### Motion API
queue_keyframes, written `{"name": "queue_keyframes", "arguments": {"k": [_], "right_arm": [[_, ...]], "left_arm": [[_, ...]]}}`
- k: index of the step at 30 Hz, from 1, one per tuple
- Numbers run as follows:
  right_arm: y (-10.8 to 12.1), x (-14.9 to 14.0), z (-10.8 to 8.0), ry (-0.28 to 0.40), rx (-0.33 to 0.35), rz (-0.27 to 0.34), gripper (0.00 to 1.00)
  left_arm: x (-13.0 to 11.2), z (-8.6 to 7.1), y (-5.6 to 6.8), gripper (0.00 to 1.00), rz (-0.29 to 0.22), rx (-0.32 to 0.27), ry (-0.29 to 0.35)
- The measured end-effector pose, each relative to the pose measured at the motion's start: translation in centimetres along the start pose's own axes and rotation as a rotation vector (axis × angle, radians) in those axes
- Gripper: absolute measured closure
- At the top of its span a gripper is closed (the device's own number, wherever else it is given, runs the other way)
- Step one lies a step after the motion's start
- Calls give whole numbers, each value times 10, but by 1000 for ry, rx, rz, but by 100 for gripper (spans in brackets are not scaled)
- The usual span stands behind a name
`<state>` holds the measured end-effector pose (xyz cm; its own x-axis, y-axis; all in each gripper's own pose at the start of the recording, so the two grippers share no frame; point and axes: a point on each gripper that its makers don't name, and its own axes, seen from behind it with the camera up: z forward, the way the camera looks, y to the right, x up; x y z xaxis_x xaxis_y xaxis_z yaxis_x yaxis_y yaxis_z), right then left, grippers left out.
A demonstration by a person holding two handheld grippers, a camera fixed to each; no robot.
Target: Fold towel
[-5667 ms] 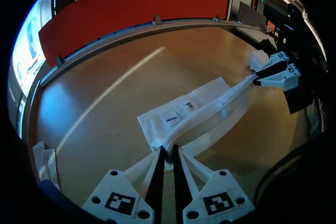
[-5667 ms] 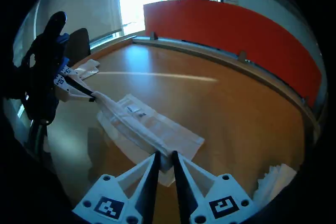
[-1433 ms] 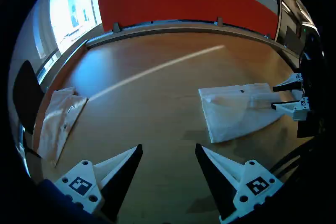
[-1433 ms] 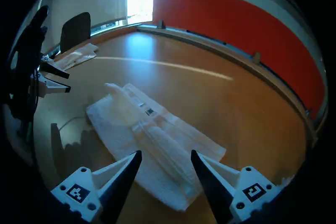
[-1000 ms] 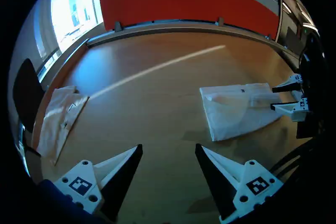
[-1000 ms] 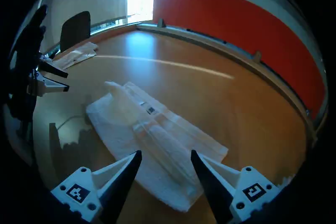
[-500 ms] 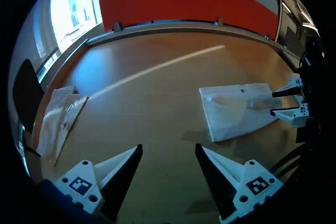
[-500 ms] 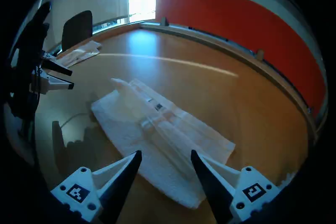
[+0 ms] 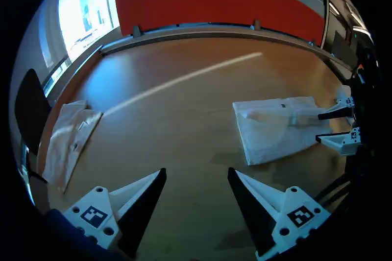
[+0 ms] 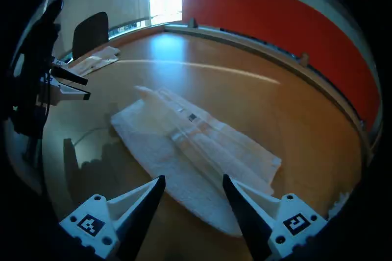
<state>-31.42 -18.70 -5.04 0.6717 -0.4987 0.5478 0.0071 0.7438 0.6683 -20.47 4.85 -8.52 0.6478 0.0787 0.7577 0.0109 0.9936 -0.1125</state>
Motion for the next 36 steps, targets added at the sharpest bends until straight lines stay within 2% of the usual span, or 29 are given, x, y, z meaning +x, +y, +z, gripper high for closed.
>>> {"name": "queue_keyframes", "arguments": {"k": [12, 36], "right_arm": [[3, -6, 4, -9, -5, 10, 10], [37, 15, 14, -1, -34, -23, 10]], "left_arm": [[0, 1, 2, 7, 1, -4, -1], [2, 0, 0, 7, -4, 1, -1]]}}
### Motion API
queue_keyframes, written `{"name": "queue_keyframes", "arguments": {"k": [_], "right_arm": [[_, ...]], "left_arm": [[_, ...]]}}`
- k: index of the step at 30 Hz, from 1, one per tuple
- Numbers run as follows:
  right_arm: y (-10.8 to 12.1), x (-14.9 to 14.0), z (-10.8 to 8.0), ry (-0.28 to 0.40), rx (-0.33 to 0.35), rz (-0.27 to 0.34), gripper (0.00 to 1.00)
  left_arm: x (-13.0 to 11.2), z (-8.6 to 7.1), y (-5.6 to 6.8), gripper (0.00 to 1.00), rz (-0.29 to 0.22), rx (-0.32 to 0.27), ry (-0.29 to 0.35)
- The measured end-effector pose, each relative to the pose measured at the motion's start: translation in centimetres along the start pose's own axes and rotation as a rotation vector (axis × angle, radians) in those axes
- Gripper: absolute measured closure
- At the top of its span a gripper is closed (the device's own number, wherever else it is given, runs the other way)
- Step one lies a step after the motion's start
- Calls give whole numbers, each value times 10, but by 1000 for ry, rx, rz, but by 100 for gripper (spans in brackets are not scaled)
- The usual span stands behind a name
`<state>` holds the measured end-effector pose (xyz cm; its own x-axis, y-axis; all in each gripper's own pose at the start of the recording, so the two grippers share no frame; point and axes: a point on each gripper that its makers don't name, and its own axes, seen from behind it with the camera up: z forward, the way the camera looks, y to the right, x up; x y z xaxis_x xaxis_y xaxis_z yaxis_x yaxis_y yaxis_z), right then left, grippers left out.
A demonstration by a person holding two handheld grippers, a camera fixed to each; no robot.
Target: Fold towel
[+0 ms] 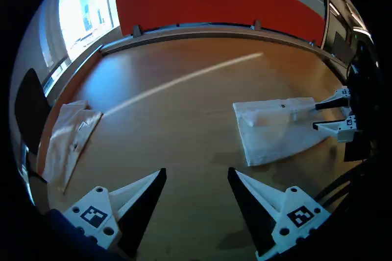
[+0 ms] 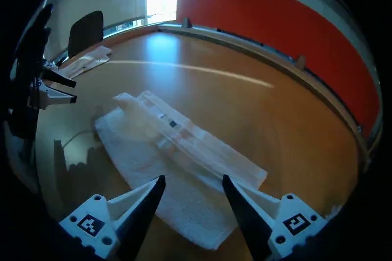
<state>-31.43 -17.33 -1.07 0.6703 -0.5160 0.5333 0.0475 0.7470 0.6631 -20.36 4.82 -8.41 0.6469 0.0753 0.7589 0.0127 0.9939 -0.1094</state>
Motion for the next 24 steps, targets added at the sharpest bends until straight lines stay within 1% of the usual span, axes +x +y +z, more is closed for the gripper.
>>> {"name": "queue_keyframes", "arguments": {"k": [11, 24], "right_arm": [[17, 14, 8, 4, -12, -18, 10], [29, 23, 18, 2, -30, -32, 10]], "left_arm": [[0, -1, -1, 7, -2, 0, -2], [0, -1, -4, 7, -8, 5, -3]]}}
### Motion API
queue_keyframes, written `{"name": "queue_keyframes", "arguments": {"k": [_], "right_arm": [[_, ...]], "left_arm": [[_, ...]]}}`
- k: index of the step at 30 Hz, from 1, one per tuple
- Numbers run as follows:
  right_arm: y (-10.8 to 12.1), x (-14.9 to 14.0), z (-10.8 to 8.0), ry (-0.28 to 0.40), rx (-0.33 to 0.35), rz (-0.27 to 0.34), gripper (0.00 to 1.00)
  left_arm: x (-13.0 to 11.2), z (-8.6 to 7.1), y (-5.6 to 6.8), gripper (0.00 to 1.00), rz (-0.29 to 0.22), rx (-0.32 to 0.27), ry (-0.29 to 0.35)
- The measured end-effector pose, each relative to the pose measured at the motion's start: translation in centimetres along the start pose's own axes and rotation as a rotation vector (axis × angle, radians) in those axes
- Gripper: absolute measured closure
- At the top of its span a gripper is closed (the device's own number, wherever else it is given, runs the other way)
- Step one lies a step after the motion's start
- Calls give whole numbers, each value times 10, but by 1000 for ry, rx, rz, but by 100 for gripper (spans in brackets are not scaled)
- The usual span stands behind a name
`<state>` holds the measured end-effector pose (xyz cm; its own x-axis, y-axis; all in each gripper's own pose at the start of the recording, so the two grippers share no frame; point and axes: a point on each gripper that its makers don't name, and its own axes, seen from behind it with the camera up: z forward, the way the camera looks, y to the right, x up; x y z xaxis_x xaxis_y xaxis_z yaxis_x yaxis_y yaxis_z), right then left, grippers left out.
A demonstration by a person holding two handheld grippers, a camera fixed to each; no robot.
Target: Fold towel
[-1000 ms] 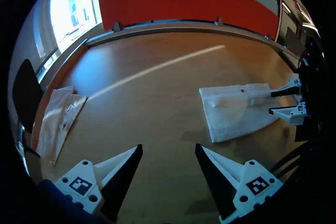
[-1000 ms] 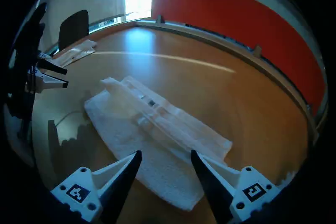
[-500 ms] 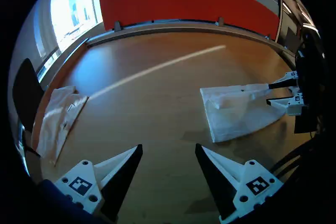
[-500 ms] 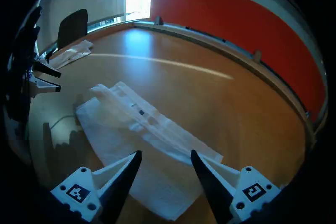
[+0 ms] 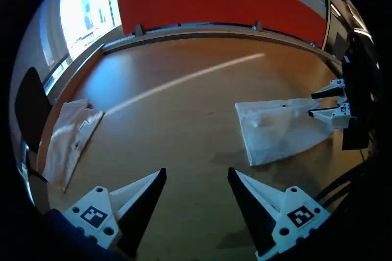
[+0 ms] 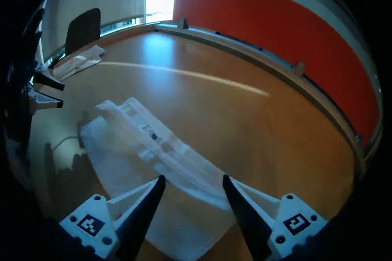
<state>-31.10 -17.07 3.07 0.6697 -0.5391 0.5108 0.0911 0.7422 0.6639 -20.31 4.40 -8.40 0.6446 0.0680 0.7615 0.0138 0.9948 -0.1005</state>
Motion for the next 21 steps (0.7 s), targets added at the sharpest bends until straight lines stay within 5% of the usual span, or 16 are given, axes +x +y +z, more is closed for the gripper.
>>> {"name": "queue_keyframes", "arguments": {"k": [21], "right_arm": [[20, 23, 6, 24, -36, -6, 9]], "left_arm": [[0, 0, 0, 7, -2, 1, -2]]}}
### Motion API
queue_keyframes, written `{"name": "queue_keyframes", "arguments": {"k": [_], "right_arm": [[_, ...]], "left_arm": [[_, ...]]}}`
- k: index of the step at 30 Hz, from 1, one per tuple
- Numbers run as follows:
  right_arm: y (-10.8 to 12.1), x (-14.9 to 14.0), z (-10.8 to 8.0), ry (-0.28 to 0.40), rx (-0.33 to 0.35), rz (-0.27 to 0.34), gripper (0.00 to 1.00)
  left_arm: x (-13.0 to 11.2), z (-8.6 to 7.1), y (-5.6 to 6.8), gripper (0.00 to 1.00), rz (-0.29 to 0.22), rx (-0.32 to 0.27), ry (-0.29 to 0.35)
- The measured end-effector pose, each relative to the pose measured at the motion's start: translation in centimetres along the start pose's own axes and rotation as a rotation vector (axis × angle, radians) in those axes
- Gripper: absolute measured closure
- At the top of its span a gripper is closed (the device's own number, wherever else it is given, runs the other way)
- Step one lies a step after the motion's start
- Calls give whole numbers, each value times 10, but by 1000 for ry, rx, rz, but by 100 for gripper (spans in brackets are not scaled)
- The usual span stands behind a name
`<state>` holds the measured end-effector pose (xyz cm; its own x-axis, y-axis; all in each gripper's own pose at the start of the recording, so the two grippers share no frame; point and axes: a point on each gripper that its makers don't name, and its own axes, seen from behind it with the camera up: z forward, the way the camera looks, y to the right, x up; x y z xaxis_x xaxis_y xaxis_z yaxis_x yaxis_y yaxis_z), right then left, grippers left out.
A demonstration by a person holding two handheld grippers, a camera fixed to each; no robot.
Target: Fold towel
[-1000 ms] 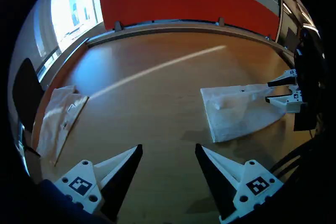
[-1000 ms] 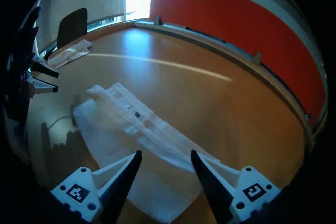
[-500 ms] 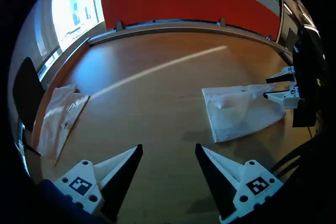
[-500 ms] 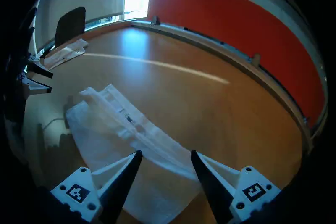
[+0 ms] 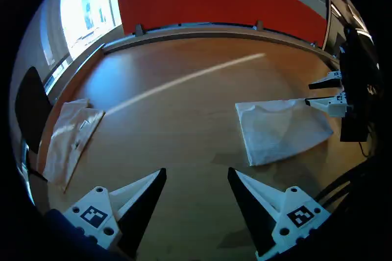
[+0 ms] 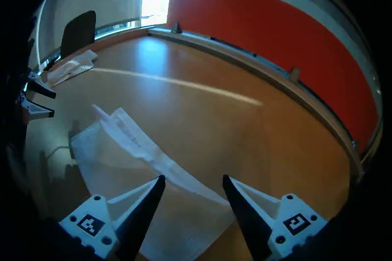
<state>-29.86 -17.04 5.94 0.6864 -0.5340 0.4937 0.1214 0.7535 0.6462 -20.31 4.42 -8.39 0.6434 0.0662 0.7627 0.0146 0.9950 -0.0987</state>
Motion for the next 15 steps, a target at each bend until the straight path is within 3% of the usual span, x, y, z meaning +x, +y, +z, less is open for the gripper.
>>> {"name": "queue_keyframes", "arguments": {"k": [15], "right_arm": [[-4, -7, -10, 0, 5, 5, 9]], "left_arm": [[2, -1, 0, 7, 7, -4, 2]]}}
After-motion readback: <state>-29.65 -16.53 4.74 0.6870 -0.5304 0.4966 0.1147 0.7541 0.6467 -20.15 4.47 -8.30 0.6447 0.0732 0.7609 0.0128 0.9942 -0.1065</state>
